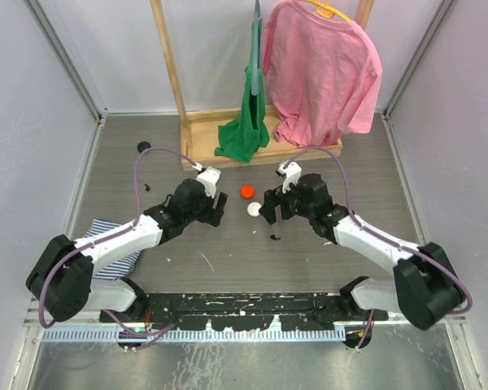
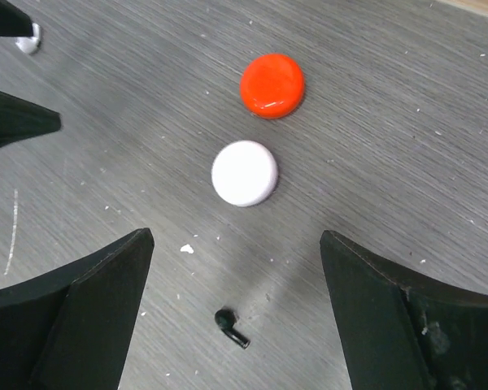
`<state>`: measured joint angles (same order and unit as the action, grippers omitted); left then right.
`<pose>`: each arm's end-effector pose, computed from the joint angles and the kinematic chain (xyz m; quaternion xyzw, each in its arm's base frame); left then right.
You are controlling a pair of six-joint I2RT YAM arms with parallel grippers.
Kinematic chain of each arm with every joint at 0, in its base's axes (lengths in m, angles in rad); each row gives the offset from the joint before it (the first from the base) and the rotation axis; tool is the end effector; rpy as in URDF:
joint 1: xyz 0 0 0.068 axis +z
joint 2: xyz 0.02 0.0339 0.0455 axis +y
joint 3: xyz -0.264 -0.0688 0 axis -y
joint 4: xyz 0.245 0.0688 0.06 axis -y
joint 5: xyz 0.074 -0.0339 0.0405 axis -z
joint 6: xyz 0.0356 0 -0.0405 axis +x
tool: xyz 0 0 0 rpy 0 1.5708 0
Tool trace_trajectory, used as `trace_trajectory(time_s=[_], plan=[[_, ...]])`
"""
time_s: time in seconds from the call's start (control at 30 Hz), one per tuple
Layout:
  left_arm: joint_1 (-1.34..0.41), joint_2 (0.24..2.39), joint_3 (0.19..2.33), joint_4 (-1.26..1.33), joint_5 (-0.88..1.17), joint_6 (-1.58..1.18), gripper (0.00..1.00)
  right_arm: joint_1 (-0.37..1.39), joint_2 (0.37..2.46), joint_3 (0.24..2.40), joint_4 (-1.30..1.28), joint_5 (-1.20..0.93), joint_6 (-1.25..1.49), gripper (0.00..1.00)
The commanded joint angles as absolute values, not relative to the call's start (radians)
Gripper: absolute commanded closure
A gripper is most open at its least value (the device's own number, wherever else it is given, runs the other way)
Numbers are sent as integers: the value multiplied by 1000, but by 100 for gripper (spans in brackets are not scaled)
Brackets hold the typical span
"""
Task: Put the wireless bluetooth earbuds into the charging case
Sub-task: Pick up the charging case at the center of the board.
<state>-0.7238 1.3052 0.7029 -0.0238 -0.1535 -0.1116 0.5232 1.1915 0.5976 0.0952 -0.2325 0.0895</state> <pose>0.2097 -0.1781 0.2149 0.2343 0.8571 -0.1216 0.4423 0.2162 0.1342 0.2194 -0.2416 0.8212 0.2481 0.4536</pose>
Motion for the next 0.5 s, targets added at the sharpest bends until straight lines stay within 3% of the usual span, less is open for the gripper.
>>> trace_trajectory(time_s=[0.0,0.47], plan=[[-681,1278,725,-34,-66,-239,22,521,1295,689,156,-200,62,11],[-624,1223,625,44,-66,-263,21,560,1517,791,175,-184,36,13]])
